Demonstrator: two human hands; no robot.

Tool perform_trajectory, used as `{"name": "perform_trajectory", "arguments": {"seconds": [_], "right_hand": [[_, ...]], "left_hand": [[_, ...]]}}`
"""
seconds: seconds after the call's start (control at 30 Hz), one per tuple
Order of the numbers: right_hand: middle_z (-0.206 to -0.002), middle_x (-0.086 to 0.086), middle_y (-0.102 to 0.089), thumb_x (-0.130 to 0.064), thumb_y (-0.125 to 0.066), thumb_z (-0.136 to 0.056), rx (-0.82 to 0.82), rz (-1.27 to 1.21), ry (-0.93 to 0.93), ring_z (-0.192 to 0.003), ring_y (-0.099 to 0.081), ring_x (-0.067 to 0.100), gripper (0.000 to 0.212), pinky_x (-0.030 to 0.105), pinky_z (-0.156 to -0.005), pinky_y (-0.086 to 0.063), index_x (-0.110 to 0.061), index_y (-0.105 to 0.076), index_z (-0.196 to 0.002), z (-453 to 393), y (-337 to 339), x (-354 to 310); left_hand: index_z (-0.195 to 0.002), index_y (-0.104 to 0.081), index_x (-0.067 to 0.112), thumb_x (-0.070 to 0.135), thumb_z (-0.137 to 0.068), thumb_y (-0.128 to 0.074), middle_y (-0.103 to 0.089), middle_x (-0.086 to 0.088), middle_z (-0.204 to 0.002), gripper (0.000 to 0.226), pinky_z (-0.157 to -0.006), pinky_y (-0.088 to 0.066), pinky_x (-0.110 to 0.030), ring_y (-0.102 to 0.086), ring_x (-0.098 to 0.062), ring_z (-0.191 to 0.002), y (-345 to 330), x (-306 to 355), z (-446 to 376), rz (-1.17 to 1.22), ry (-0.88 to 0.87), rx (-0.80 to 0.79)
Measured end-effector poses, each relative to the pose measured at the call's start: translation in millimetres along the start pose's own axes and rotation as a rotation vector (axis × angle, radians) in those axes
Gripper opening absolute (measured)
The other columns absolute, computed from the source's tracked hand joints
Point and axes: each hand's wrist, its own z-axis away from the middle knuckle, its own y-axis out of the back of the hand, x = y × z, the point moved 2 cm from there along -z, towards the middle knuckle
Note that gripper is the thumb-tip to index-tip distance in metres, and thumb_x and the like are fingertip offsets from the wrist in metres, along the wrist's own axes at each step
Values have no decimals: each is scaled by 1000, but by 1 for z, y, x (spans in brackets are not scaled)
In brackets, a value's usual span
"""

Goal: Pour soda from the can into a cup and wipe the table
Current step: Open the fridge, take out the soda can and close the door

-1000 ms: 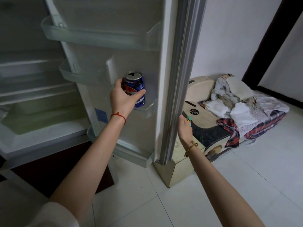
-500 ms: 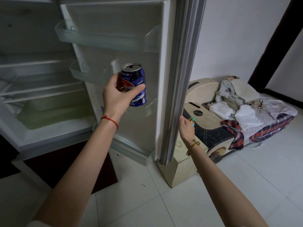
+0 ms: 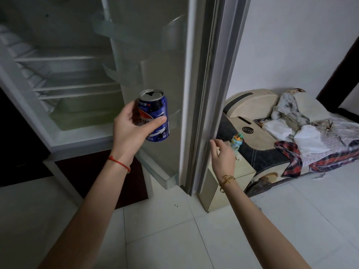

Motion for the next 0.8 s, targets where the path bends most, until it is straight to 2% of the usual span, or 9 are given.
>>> {"name": "perform_trajectory", "arguments": {"seconds": [0.23, 0.4, 0.57, 0.73, 0.8], "right_hand": [[-119, 5, -63, -36, -44, -99, 20, 32, 253, -107, -57, 16, 39, 32, -90, -49, -16, -52, -131, 43, -12, -21], [-119, 10, -64, -35, -48, -98, 109, 66, 366, -106, -60, 19, 43, 29, -91, -49, -8, -55, -130, 73, -24, -45], [-113, 11, -67, -31, -54, -97, 194, 68, 435, -105, -59, 18, 40, 26, -92, -46, -4, -59, -126, 107, -42, -77], [-112, 10, -69, -27, -63, -93, 272, 38, 476, -103, -61, 18, 37, 26, -92, -49, -3, -62, -122, 144, -64, -123], [-112, 9, -69, -26, -65, -91, 294, 28, 486, -103, -62, 18, 37, 25, -94, -48, -3, -63, -121, 159, -74, -143]], "left_hand": [[-116, -63, 18, 3, -66, -85, -70, 4, -112, 56, -85, -51, -18, -67, -7, -104, 45, -2, 31, -3, 39, 43], [-124, -60, 12, 4, -66, -85, -69, 3, -115, 64, -86, -51, -17, -66, -6, -105, 87, -6, 50, -18, 61, 71], [-130, -57, 12, 18, -58, -88, -68, 2, -120, 79, -94, -51, -23, -65, -8, -110, 138, -14, 67, -41, 120, 81], [-131, -57, 15, 10, -62, -88, -67, 6, -120, 76, -95, -50, -23, -64, -5, -110, 195, -15, 82, -65, 163, 104], [-125, -58, 21, 10, -62, -88, -68, 11, -116, 70, -93, -51, -21, -64, -1, -108, 219, -15, 87, -80, 175, 99]]}}
